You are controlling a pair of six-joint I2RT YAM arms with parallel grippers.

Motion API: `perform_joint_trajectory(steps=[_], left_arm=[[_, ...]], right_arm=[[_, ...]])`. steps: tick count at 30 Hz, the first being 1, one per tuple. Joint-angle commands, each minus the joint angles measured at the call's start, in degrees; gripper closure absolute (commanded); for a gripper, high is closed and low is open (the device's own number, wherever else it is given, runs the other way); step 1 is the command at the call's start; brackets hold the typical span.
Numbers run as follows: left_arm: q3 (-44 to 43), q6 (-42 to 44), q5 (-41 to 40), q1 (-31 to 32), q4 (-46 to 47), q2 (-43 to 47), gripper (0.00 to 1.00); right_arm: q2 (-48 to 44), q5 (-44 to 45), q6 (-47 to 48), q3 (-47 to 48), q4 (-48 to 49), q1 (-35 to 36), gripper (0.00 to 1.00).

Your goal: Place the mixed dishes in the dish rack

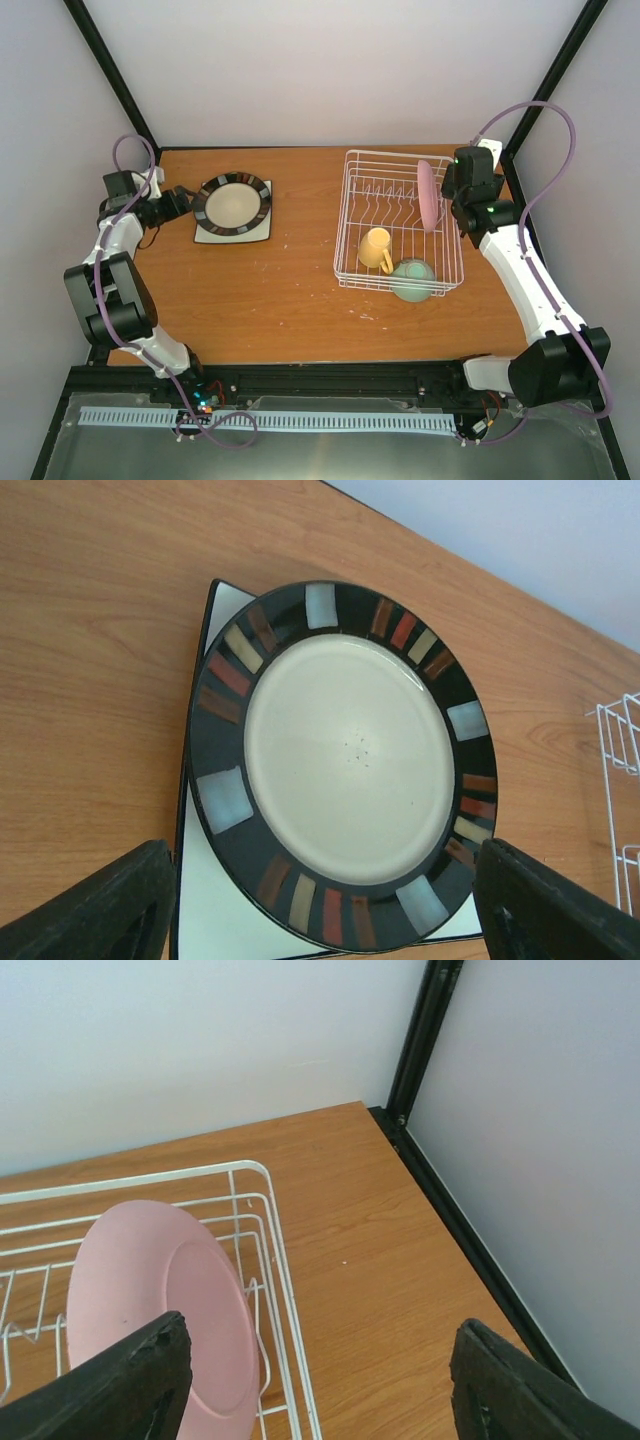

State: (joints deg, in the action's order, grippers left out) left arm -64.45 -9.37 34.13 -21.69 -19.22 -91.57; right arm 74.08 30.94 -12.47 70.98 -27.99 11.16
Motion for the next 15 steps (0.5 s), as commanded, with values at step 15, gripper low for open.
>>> perform_joint_trajectory(steps=[15], left_arm=[[-0.35, 0.51, 3.08, -0.34, 0.36, -0.78, 0.23]], right_arm=[[14.04, -15.93, 1.56, 10.54, -4.97, 9.05, 0.7]])
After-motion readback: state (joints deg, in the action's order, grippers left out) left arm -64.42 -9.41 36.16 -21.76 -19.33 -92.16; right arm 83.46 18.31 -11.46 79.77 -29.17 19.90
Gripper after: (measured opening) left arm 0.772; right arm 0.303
